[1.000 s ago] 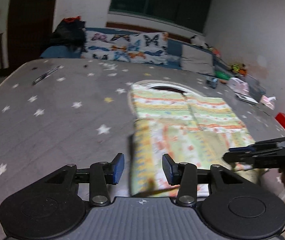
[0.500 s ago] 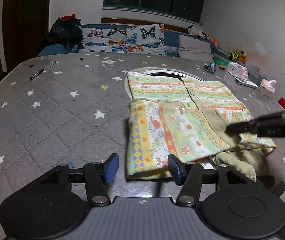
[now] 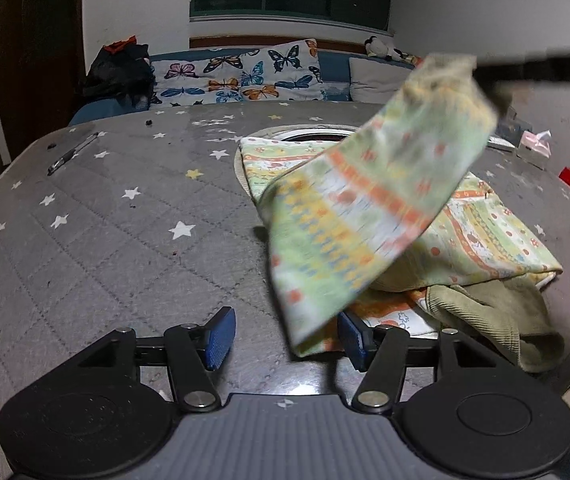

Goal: Fold clothes

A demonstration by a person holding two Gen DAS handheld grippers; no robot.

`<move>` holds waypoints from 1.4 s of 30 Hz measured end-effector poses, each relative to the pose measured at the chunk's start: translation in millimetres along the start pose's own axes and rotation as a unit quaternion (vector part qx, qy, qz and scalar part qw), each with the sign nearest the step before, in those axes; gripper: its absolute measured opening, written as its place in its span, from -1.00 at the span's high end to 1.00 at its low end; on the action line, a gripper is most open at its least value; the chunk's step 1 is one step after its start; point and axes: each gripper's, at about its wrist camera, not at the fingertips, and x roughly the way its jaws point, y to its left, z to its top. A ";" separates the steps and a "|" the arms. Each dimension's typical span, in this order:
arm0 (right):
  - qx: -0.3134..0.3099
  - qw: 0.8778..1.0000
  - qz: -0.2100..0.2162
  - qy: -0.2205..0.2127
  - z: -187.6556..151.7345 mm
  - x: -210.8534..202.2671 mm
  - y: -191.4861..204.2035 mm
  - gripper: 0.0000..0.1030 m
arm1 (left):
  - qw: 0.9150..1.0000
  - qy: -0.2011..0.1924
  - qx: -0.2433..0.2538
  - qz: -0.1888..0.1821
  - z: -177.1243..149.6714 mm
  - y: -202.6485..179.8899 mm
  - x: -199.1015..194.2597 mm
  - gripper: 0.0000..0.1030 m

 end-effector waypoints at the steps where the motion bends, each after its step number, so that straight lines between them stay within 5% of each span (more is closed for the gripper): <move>1: -0.005 1.000 -0.002 -0.008 5.5 -4.6 0.4 0.94 | 1.000 0.000 0.002 0.000 -0.1 -0.8 0.5 -0.16; 5: -0.012 1.000 -0.016 -0.017 10.9 -17.0 -1.6 0.94 | 1.000 0.001 0.010 0.004 -1.5 -2.3 2.7 -0.10; 10: 0.018 0.999 -0.040 0.029 -22.1 -10.3 -16.8 0.94 | 1.000 0.005 0.024 0.005 -3.9 -4.6 2.5 0.32; 19: 0.050 0.987 -0.047 0.142 -89.1 10.4 -38.8 0.91 | 1.000 0.029 0.009 -0.007 -1.0 14.8 -12.6 0.21; 28: 0.049 0.991 -0.051 0.110 -73.4 23.1 -52.7 0.83 | 1.000 -0.006 -0.008 -0.009 39.4 32.5 -23.7 0.08; 35: 0.048 0.992 -0.037 0.109 -71.8 67.8 -50.0 0.83 | 0.998 -0.015 0.000 -0.065 78.4 5.3 26.9 0.18; 42: 0.072 0.989 -0.040 0.123 -88.4 86.2 -59.2 0.83 | 0.997 0.017 0.014 -0.075 82.2 -6.4 77.0 0.36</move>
